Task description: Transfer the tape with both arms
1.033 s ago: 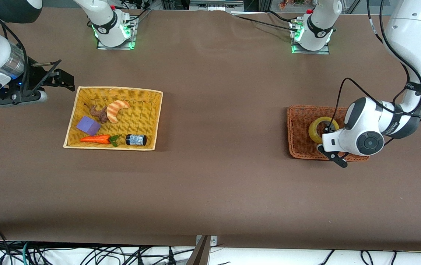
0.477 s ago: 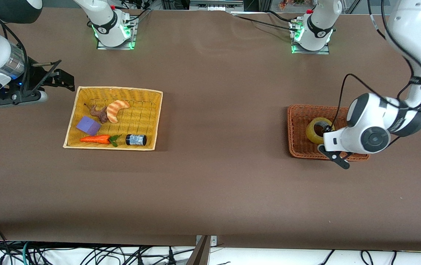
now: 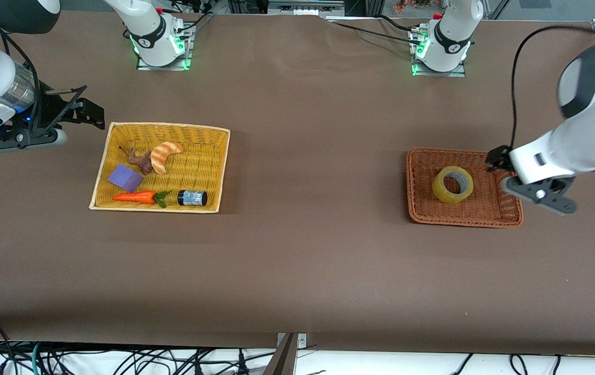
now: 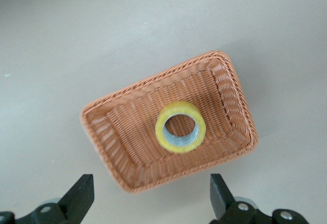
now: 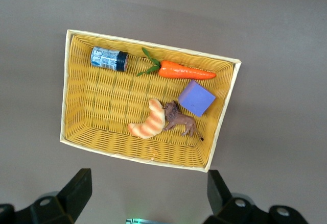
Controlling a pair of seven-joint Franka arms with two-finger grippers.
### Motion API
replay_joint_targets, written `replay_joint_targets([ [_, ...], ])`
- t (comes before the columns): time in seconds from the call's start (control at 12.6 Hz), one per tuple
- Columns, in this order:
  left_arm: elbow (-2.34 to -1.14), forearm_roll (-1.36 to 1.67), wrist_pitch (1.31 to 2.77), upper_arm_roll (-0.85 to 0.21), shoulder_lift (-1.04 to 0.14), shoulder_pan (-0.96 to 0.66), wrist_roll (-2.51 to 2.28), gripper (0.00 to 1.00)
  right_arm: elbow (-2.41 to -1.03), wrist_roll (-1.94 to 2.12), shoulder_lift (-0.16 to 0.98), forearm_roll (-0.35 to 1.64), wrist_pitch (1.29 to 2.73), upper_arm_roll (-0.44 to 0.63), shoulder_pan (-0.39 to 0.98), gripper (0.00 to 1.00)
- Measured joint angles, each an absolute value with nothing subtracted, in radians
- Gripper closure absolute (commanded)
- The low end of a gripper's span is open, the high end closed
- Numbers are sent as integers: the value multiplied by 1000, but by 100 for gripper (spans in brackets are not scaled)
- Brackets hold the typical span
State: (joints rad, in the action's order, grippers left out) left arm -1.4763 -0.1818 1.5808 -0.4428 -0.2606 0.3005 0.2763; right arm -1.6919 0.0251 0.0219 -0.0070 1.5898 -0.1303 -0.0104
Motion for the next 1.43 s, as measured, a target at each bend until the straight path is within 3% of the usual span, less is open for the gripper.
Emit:
replay_joint_targets([
  [0.24, -1388, -168, 1524, -398, -239, 284, 238, 0, -1692, 31, 22, -32, 1590, -137, -10, 0],
  [0.4, -1394, -130, 1527, -258, -213, 164, 134, 0, -1692, 41, 22, -36, 1590, -141, -10, 0],
  [0.56, -1450, -4, 1606, -90, -176, 39, 87, 0, -1692, 45, 22, -36, 1590, -141, -10, 0],
  [0.71, -1589, 42, 1720, -5, -93, -18, 86, 0, -1691, 45, 22, -37, 1590, -142, -10, 0],
  [0.95, -1677, 11, 1724, 4, -8, -38, 81, 0, -1691, 46, 22, -37, 1590, -142, -10, 0],
  [1.43, -1678, 3, 1711, -2, -2, -47, 80, 0, -1691, 46, 22, -37, 1590, -142, -10, 0],
])
